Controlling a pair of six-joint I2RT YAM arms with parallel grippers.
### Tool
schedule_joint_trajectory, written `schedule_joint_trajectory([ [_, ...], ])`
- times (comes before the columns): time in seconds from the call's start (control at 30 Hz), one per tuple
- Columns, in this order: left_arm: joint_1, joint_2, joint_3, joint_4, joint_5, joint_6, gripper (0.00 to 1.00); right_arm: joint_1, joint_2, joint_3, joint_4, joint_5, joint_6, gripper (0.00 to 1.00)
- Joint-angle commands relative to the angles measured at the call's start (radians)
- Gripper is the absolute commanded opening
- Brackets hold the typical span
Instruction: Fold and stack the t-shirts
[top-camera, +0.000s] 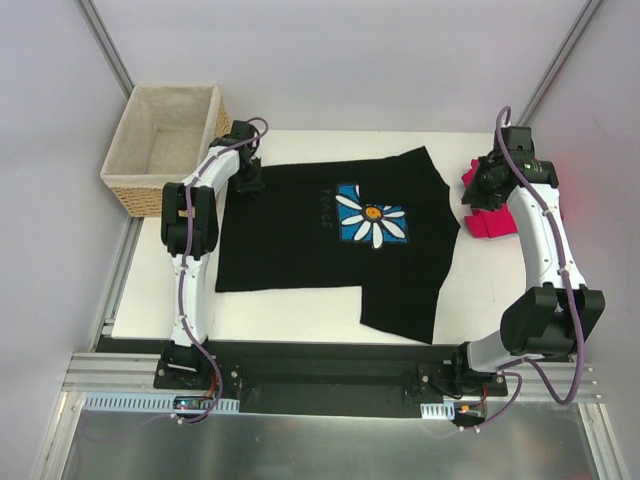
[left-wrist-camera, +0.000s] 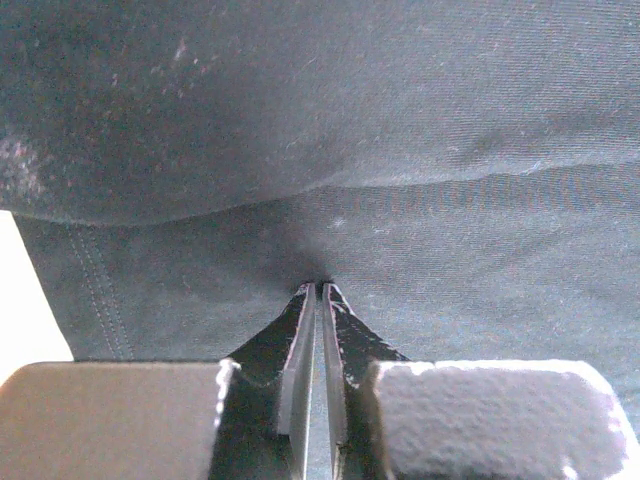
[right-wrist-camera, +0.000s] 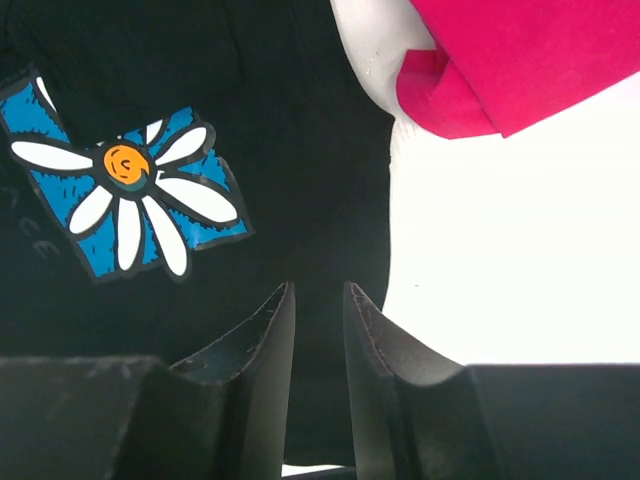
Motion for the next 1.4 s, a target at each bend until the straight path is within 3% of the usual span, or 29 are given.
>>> schedule_joint_trajectory([
  [0.0,-0.003,0.064,0.102,-0.034,0.004,0.033,0.06,-0.012,-0.056,0.052,-0.044,0.034,-0.038,0.29],
  [0.17,-0.003,0.110,0.201,-0.058,0.021,0.027,0.04,-0.023,-0.069,0.063,-0.069,0.043,-0.050,0.29],
  [0.4,-0.001,0.079,0.153,-0.062,0.003,0.035,0.04,-0.026,-0.059,0.077,-0.076,0.020,-0.044,0.30],
  [0.6,0.000,-0.005,0.171,-0.054,0.030,0.042,0.32,-0.026,-0.107,0.037,-0.066,-0.003,-0.057,0.31],
  [0.77,0.009,-0.086,0.231,-0.057,0.090,0.027,0.41,-0.067,-0.199,-0.034,-0.044,-0.015,-0.112,0.42],
  [0.87,0.012,-0.149,0.219,-0.057,0.099,0.019,0.42,-0.122,-0.259,-0.096,-0.062,-0.104,-0.104,0.45],
  [1.07,0.020,-0.360,0.077,-0.057,0.090,0.013,0.43,-0.154,-0.387,-0.331,-0.174,-0.251,-0.066,0.48],
  [1.2,0.023,-0.543,-0.145,-0.046,0.098,0.003,0.43,-0.154,-0.533,-0.593,-0.170,-0.389,0.009,0.54],
  [1.37,0.025,-0.781,-0.409,-0.009,0.142,-0.017,0.43,-0.154,-0.676,-0.728,-0.214,-0.452,0.026,0.59],
])
